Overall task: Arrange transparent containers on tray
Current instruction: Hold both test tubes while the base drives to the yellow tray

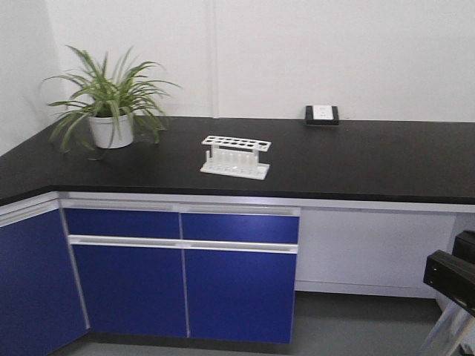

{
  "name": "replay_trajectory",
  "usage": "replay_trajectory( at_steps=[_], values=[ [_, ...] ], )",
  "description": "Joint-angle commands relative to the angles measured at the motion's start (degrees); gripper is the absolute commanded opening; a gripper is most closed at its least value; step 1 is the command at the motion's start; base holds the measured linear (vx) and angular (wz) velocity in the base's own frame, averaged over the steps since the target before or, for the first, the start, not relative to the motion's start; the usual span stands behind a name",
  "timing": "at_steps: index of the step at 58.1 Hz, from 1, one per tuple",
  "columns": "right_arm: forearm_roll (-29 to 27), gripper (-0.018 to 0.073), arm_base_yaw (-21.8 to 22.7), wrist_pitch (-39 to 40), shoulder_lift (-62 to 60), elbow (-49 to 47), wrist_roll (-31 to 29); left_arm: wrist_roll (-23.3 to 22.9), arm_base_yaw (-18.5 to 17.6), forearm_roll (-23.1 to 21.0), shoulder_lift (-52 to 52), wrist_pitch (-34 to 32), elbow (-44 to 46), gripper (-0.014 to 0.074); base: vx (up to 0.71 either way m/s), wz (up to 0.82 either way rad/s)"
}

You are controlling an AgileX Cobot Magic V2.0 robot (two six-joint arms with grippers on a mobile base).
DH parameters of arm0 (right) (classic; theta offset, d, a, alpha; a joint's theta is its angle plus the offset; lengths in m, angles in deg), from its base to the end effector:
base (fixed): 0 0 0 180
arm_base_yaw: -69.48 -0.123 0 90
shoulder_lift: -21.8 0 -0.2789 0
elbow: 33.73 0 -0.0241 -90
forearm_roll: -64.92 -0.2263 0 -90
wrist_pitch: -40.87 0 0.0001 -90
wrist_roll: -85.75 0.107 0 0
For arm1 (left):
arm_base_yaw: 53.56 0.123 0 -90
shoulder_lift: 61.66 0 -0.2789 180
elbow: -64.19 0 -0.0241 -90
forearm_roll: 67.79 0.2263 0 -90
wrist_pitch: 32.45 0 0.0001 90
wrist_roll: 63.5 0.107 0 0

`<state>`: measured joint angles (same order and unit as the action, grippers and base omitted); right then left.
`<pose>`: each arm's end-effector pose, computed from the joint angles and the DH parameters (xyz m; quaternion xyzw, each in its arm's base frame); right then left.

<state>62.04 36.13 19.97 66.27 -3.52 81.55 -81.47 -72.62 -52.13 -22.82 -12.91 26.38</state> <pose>0.0986 0.0672 0.3910 -0.2276 0.7047 0.1907 0.6444 0.1009 -0.0246 0.3633 0.0721 0.7367 -0.0966 0.6654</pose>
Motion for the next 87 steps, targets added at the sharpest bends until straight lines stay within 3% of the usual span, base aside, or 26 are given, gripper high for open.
replay_trajectory(
  at_steps=[1,46,87],
  values=[
    [0.29,0.0057,0.22,4.85,0.12,-1.54,-0.51,-0.44,-0.3,0.37,0.26,-4.48,2.19,0.0114,-0.25,0.29],
    [0.29,0.0057,0.22,4.9,0.12,-1.54,-0.51,-0.38,-0.3,0.37,0.26,-4.49,2.19,0.0114,-0.13,0.6],
    [0.29,0.0057,0.22,4.9,0.12,-1.54,-0.51,-0.38,-0.3,0.37,0.26,-4.49,2.19,0.0114,0.05,0.63]
  ],
)
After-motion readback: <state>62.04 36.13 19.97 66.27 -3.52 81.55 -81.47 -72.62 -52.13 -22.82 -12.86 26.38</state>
